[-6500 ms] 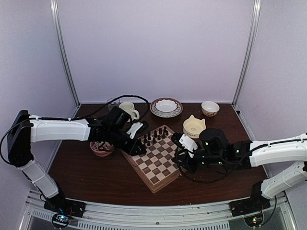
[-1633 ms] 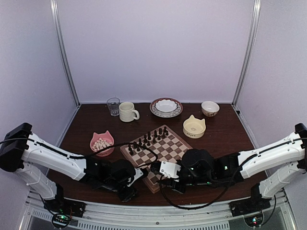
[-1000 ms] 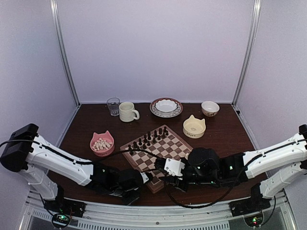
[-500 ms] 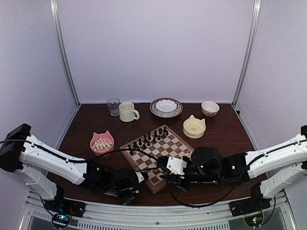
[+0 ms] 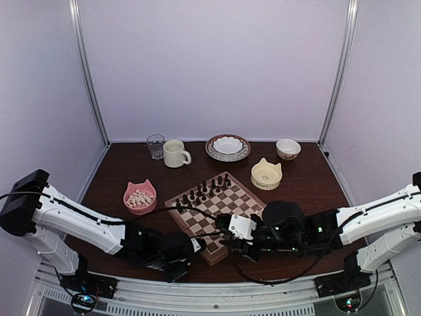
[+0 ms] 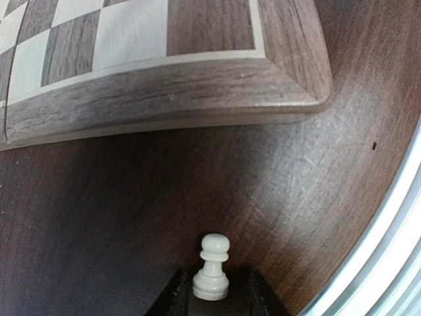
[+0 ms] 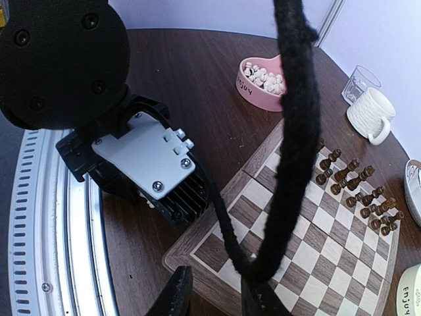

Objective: Set up the chess pieces on the board
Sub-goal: Pick up the pawn from the center of the board, then pass from the left arm to the right

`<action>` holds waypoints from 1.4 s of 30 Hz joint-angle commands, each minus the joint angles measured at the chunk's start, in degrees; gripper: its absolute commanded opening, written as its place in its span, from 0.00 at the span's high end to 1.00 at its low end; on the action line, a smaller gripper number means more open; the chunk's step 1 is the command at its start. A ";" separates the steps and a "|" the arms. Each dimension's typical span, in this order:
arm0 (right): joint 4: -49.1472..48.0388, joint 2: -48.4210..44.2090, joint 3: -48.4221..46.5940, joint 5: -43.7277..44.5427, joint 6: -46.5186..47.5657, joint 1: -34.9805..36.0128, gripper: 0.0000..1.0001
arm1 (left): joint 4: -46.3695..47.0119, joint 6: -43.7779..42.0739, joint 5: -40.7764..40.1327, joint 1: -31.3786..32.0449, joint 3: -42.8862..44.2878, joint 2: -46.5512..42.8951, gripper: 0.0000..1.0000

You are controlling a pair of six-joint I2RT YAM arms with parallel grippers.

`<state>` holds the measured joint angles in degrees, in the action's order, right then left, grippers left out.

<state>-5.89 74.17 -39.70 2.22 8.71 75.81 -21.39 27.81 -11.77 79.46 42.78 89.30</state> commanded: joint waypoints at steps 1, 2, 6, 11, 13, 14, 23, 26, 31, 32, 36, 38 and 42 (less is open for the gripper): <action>-0.98 -1.12 0.64 0.73 -0.48 -0.44 0.71 | -1.31 -0.48 -0.90 0.07 0.86 0.98 0.69; -1.03 -1.13 0.65 0.60 -0.53 -0.41 0.71 | -1.31 -0.48 -1.15 0.06 0.74 0.74 0.69; -1.40 -0.96 0.68 0.35 -0.57 -0.58 0.71 | -0.21 -0.70 -0.93 0.08 -0.15 -0.44 0.66; -1.56 -0.99 0.66 -0.38 -0.96 -0.72 0.71 | -0.37 -0.93 -0.31 0.04 0.21 0.23 0.77; -2.04 -1.25 1.00 -0.95 -1.04 -0.78 0.71 | -0.47 -0.71 -0.92 0.08 0.11 -0.27 0.80; -2.17 -1.49 1.03 -1.48 -1.04 -0.80 0.71 | -0.25 -0.62 -1.15 0.05 -0.23 -0.75 0.80; -4.67 -4.09 3.02 -11.77 0.53 -0.82 0.71 | 8.41 -1.82 -2.81 -0.05 -7.05 -12.96 0.84; -5.02 -3.81 3.31 -13.86 1.49 -0.79 0.71 | 12.29 -2.76 -1.33 -0.02 -9.27 -17.23 0.85; -4.98 -0.59 1.88 -16.58 2.01 -0.71 0.70 | 20.27 -5.17 7.18 -0.01 -10.51 -20.13 0.85; -4.96 0.04 1.50 -16.89 1.81 -0.67 0.70 | 20.92 -5.75 9.19 -0.01 -9.78 -19.97 0.85; -4.37 1.71 0.23 -17.54 1.70 -0.19 0.70 | 24.83 -6.94 17.10 -0.07 -7.97 -17.45 0.85; -3.73 2.06 -0.13 -17.35 2.59 0.42 0.70 | 25.64 -7.22 19.51 -0.02 -6.84 -15.89 0.85; -3.09 2.35 -0.29 -16.02 3.35 1.08 0.68 | 26.57 -7.25 21.92 0.03 -4.92 -12.93 0.85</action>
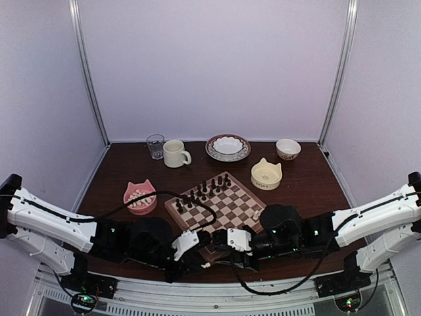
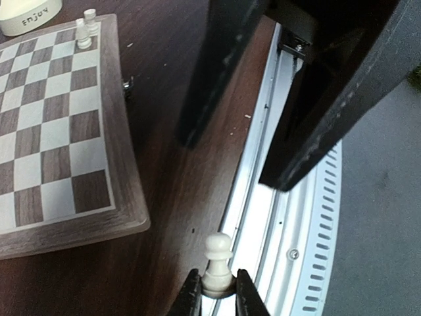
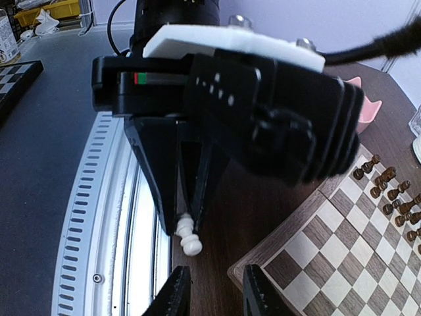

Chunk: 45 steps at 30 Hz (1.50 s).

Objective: Set up the chess pieces on the board
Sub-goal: Pass from the left arm to the right

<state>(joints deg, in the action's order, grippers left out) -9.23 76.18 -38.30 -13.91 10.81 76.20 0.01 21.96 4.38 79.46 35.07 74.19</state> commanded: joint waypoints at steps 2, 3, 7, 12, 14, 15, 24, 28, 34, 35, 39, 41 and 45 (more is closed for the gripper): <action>0.35 0.37 -1.60 0.37 1.40 0.61 0.68 | 5.62 -1.19 6.75 -0.02 3.18 2.98 0.85; 0.47 0.37 -1.60 0.37 1.53 0.69 0.68 | 5.88 -1.09 6.86 -0.01 3.24 3.10 0.85; 1.54 0.54 -1.60 -1.36 2.61 0.65 0.66 | 6.58 -0.82 7.36 -0.01 2.79 2.64 0.85; 2.41 1.51 -2.24 -5.42 3.23 0.78 0.63 | 7.57 -0.69 8.17 0.03 1.66 1.05 0.84; 2.67 1.99 -2.77 -6.44 3.23 0.76 0.63 | 7.75 -0.62 8.56 -0.01 1.38 0.60 0.84; 2.87 2.34 -2.93 -7.12 3.22 0.72 0.64 | 7.82 -0.61 8.73 -0.02 1.40 0.52 0.84; 4.91 5.20 -5.20 -11.08 2.99 0.81 0.68 | 7.72 -0.60 9.18 -0.07 1.58 0.62 0.84; 4.99 5.03 -5.20 -11.84 3.00 0.86 0.65 | 7.41 -0.64 8.56 -0.04 1.43 0.16 0.84; 5.24 5.03 -5.38 -11.74 2.85 0.84 0.78 | 7.42 -0.61 8.36 -0.03 0.81 -1.06 0.85; 5.15 4.96 -5.30 -11.82 2.70 0.81 0.83 | 7.41 -0.60 8.36 -0.07 0.79 -1.27 0.84; 4.64 4.36 -5.08 -11.78 2.38 0.85 0.85 | 7.16 -0.68 8.37 -0.04 0.80 -1.23 0.84; 4.24 3.96 -4.75 -11.68 2.16 0.85 0.73 | 7.11 -0.69 8.45 -0.02 0.88 -1.00 0.84; 3.88 3.39 -4.50 -11.96 2.01 0.81 0.70 | 7.07 -0.77 8.46 -0.03 1.05 -0.78 0.84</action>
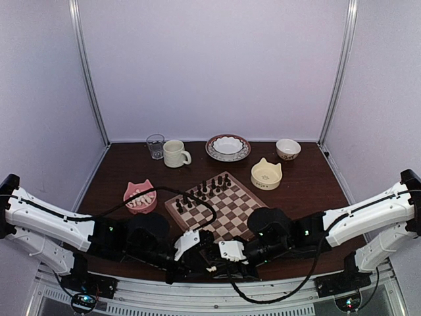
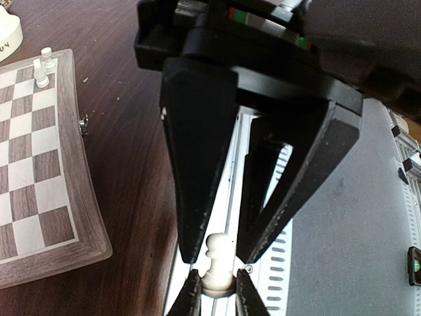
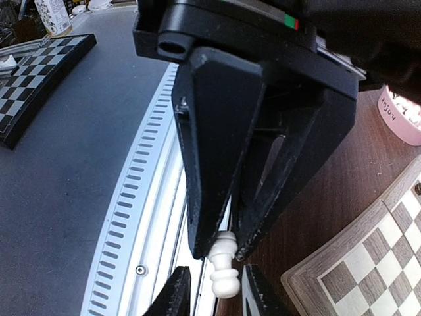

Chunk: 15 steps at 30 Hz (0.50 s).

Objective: Set up the chess pieces on the board
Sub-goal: Pass from the left arm to the right

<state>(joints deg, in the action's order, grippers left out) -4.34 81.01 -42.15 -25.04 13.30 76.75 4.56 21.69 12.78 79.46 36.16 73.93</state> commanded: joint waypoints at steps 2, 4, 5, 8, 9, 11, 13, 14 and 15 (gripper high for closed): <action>-1.36 -1.75 -0.48 -0.85 -0.66 0.25 0.70 | 2.40 -0.51 0.08 -0.01 -0.06 -0.51 0.84; -1.52 -2.11 -0.31 -0.99 -0.84 0.24 0.71 | 2.24 -0.59 0.10 -0.08 0.08 -0.43 0.84; -1.56 -2.17 -0.30 -1.05 -0.84 0.24 0.72 | 2.10 -0.60 0.04 -0.06 0.13 -0.44 0.84; -1.64 -2.19 -0.37 -1.23 -0.95 0.29 0.76 | 2.12 -0.60 0.07 -0.04 0.06 -0.42 0.84; -1.64 -2.18 -0.39 -1.32 -1.06 0.26 0.78 | 2.20 -0.64 0.08 -0.01 0.09 -0.43 0.84; -1.72 -2.17 -0.39 -1.33 -1.06 0.32 0.79 | 2.20 -0.69 0.14 -0.03 0.14 -0.32 0.84; -1.73 -2.18 -0.45 -1.39 -1.21 0.29 0.85 | 2.21 -0.69 0.30 -0.01 0.14 -0.29 0.84; -1.67 -2.10 -0.54 -1.36 -1.22 0.23 0.89 | 2.20 -0.69 0.22 -0.05 0.14 -0.42 0.84; -1.63 -2.01 -0.56 -1.29 -1.22 0.32 0.93 | 2.20 -0.69 0.22 -0.06 0.09 -0.44 0.84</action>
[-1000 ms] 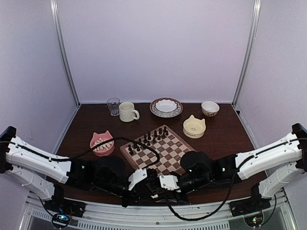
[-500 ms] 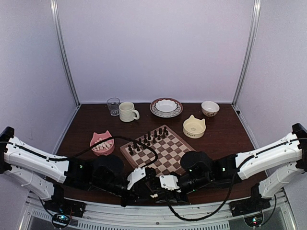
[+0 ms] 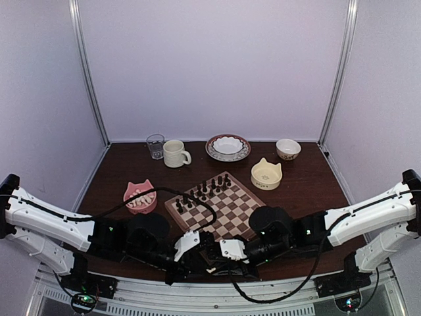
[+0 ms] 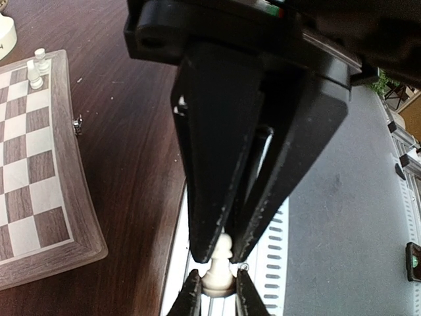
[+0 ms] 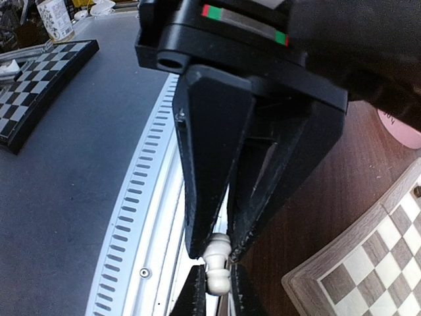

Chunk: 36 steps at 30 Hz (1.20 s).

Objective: Set up the chess pieces on the board
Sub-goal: Pass from the left arm to the right, then place the pawn at h2.

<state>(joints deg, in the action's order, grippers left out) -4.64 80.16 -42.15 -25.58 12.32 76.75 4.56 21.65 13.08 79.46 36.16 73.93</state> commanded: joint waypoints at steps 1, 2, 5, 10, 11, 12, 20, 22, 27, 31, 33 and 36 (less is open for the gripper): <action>-1.25 -1.09 -0.64 -0.67 -0.31 0.28 0.95 | 2.20 -0.64 -0.15 -0.06 0.08 -0.53 0.84; -1.31 -1.06 -0.69 -0.62 -0.41 0.26 0.97 | 2.21 -0.64 -0.22 -0.01 -0.01 -0.66 0.84; -1.24 -1.02 -0.82 0.32 -0.83 0.18 0.99 | 2.20 -0.64 -1.97 -0.03 -0.64 -1.46 0.76; 2.66 -1.12 -3.28 9.73 -5.13 -0.64 1.00 | 3.42 0.72 -12.91 -0.04 -4.70 -6.66 0.51; 6.11 -0.82 -5.13 11.33 -5.89 -1.18 1.00 | 3.79 1.02 -15.32 -0.01 -5.66 -8.16 0.48; 9.85 -0.54 -7.07 13.30 -7.02 -1.90 1.00 | 3.74 1.29 -17.29 -0.07 -6.42 -9.65 0.47; 39.19 2.50 -22.64 30.79 -9.97 -6.41 1.00 | -2.88 5.33 -36.07 -0.04 -10.35 -21.42 0.44; 46.86 5.14 -28.17 36.33 -10.14 -7.02 1.00 | -4.17 5.86 -38.80 -0.02 -11.30 -23.87 0.44; 61.68 13.67 -41.16 36.84 -11.72 -12.67 1.00 | -8.10 6.71 -41.77 -0.01 -12.85 -28.69 0.44; 67.77 20.51 -47.64 30.31 -11.27 -18.87 1.00 | -9.72 6.89 -42.05 -0.02 -13.22 -30.78 0.44; 70.29 23.93 -50.74 30.45 -10.73 -21.17 1.00 | -10.40 6.91 -42.17 -0.07 -13.29 -31.43 0.44; 72.90 27.30 -54.16 30.41 -10.16 -24.76 1.00 | -11.11 7.00 -42.30 -0.02 -13.29 -31.95 0.44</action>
<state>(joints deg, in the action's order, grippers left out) 59.51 104.57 -91.85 5.43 1.72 55.33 -5.67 27.81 -27.44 79.46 23.27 42.96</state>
